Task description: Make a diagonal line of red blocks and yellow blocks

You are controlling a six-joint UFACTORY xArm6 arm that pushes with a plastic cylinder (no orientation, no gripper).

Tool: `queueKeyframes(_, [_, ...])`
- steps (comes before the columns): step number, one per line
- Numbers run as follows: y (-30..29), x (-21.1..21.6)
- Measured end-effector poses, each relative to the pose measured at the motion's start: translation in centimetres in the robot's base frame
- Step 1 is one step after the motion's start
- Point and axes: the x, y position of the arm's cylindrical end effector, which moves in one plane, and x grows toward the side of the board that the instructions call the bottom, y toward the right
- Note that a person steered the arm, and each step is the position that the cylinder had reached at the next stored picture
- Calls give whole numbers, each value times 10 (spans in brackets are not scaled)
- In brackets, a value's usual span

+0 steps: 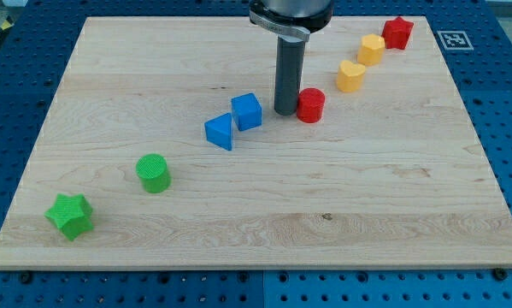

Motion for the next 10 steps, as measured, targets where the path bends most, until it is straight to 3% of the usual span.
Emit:
queueKeyframes(2, [1,32])
queueKeyframes(6, [43,1])
queueKeyframes(8, [13,-6])
queueKeyframes(10, [-13,-71])
